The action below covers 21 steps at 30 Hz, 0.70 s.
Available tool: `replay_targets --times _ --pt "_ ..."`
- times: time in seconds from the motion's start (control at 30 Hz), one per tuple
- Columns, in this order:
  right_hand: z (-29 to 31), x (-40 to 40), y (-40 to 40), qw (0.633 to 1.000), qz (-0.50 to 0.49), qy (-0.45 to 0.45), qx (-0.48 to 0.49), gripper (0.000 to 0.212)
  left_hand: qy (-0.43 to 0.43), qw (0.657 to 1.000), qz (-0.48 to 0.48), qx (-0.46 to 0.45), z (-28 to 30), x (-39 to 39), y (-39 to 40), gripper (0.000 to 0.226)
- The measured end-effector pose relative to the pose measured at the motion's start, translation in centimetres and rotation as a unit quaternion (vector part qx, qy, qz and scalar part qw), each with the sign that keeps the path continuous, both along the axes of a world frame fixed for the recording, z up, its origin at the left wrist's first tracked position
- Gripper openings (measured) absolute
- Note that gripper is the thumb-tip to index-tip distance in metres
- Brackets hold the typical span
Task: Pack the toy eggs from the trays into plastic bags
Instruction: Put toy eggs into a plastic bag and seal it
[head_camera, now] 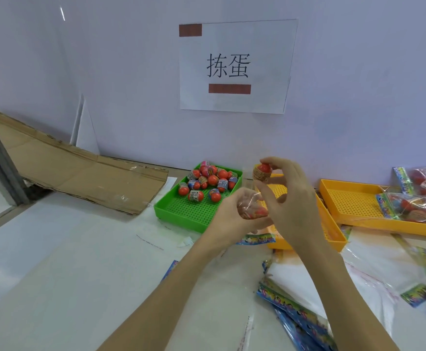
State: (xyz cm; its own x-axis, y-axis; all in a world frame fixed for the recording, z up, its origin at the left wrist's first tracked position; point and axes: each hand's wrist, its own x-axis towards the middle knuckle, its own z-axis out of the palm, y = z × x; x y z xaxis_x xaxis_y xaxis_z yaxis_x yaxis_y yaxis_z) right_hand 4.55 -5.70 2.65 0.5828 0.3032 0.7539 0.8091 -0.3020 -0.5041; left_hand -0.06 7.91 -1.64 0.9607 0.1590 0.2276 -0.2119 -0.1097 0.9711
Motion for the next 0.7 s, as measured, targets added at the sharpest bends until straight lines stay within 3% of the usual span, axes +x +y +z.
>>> replay_targets --times 0.13,0.47,0.7 --pt "0.1 0.0 -0.8 0.998 -0.019 0.016 -0.050 0.037 -0.034 0.999 0.017 0.038 -0.2 0.0 0.0 0.046" --pt "0.8 -0.4 -1.9 0.996 0.005 0.076 -0.046 0.017 -0.090 0.990 0.060 0.091 0.1 -0.2 0.1 0.035" --pt "0.7 -0.2 -1.6 0.997 -0.051 0.055 -0.033 0.019 -0.119 0.981 0.076 0.133 -0.1 0.1 0.1 0.049"
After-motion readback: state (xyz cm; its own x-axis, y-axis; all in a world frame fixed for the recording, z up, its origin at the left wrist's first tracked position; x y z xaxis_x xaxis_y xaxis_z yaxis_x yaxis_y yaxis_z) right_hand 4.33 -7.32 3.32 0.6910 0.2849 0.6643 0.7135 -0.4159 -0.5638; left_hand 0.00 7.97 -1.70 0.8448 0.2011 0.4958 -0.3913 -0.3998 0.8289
